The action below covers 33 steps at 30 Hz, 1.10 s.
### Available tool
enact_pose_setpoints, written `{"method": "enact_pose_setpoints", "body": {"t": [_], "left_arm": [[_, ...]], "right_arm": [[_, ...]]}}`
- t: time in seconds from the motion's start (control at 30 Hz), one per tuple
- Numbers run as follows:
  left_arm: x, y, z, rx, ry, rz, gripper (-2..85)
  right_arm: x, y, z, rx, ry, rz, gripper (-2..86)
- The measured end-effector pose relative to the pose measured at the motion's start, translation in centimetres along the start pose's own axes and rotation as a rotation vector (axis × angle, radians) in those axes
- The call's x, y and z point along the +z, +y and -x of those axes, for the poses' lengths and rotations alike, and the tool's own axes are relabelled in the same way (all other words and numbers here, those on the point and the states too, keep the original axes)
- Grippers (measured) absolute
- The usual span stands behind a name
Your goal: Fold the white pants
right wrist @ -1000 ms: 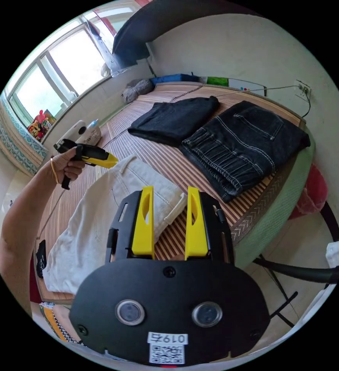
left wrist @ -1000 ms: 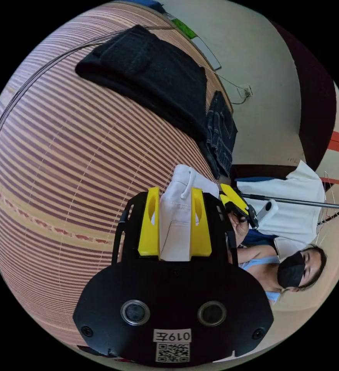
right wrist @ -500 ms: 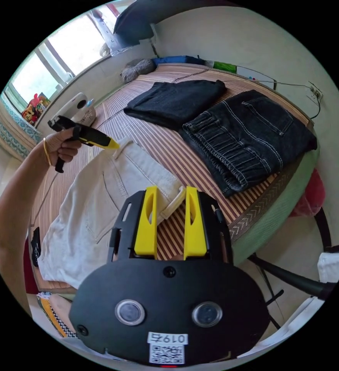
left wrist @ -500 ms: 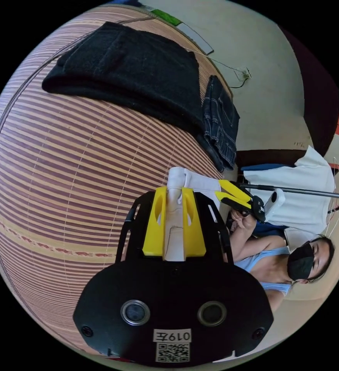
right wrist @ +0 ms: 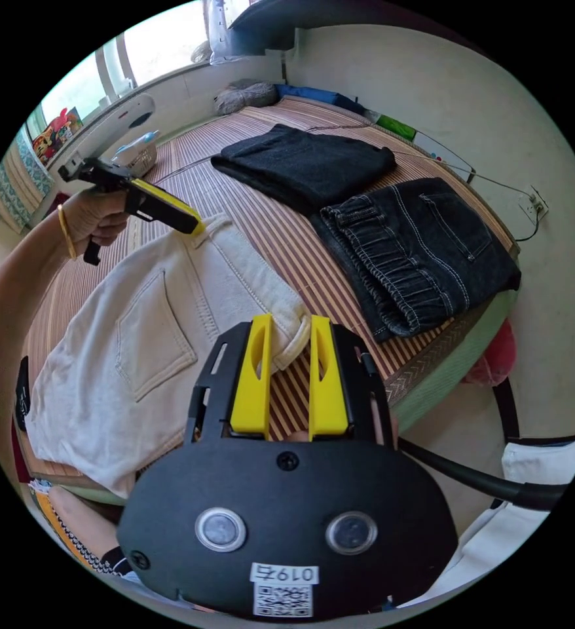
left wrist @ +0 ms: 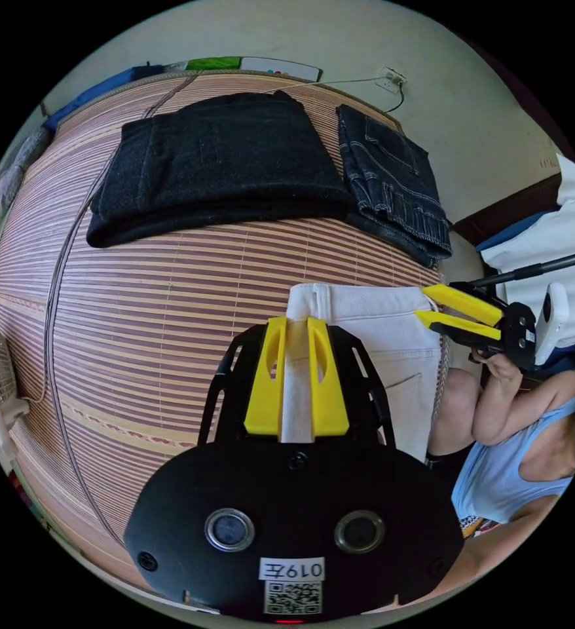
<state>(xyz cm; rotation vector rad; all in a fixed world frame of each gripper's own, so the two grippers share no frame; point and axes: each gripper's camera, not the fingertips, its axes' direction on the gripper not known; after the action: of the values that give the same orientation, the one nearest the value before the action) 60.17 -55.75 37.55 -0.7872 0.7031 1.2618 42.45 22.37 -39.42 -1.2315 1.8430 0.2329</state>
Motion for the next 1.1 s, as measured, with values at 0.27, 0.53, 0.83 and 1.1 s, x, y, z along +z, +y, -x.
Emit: {"method": "enact_pose_setpoints", "body": {"t": [0.27, 0.53, 0.83, 1.1], "left_arm": [[-5.7, 5.3, 1.4, -0.111, 0.202, -0.283, 1.2], [-2.3, 10.3, -0.4, -0.138, 0.107, -0.07, 1.3], [-1.1, 11.1, -2.1, -0.133, -0.041, 0.011, 1.1], [-5.7, 19.4, -5.1, -0.135, -0.041, -0.193, 1.5]], "right_arm": [[-0.4, -0.2, 0.5, 0.008, -0.009, 0.0, 9.6], [-0.8, -0.4, 1.5, 0.007, 0.021, 0.008, 9.6], [-2.8, 0.3, 0.6, 0.011, -0.04, -0.057, 7.0], [-7.1, 1.9, 1.6, -0.151, -0.315, -0.339, 1.6]]}}
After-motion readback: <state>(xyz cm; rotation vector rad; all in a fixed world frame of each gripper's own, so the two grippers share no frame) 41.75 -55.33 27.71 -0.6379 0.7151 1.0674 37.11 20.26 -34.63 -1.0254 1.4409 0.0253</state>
